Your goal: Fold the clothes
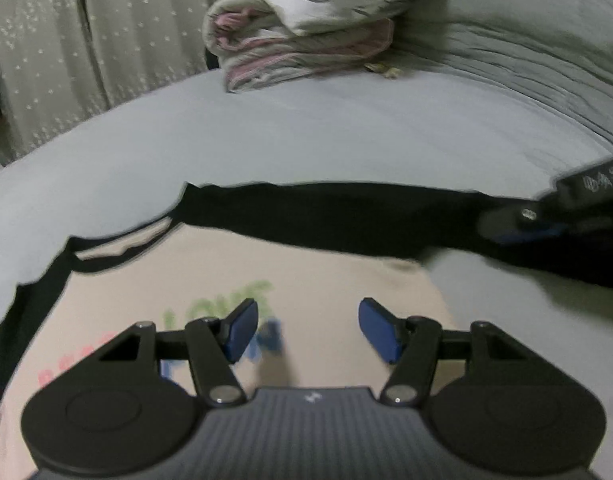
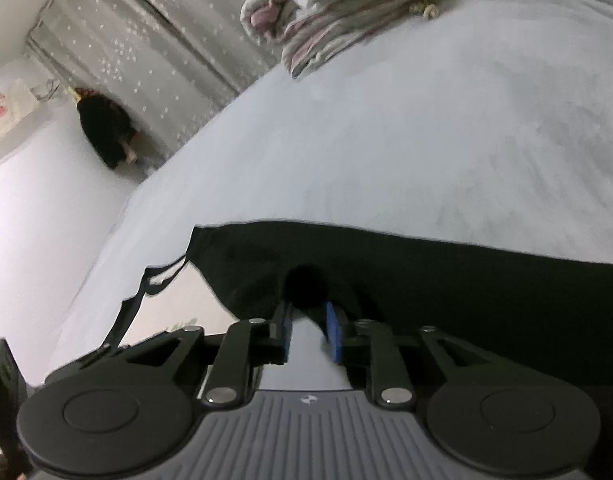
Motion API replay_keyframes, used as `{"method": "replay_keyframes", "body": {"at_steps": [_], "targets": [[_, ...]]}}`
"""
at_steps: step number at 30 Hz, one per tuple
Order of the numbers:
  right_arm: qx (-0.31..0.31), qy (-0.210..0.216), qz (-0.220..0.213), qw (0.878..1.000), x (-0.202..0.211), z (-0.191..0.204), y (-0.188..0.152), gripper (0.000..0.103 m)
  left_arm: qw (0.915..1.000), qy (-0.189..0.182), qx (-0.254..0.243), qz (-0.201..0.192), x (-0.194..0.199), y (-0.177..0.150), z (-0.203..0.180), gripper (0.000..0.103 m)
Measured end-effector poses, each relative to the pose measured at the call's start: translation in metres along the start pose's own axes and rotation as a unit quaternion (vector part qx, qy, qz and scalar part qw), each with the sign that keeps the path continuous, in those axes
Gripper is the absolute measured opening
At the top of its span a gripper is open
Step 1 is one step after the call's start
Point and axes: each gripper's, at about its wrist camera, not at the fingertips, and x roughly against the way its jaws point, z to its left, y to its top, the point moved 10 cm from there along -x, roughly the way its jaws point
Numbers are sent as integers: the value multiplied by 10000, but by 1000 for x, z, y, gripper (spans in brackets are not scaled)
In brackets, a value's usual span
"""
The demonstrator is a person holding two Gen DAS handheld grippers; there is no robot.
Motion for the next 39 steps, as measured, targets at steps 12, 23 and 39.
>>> {"method": "replay_keyframes", "body": {"at_steps": [12,23,39], "targets": [[324,514,850,9945,1,16,-27,28,9969,-112,-182,762,18,-25,-51,37],[476,598,943,9926,0,21,-33,28,9934,-818,-169,792,68,-29,-92,25],[411,757,775,9933,5,25,-27,28,9902,-477,-589,1173,69,-54,-101,28]]}}
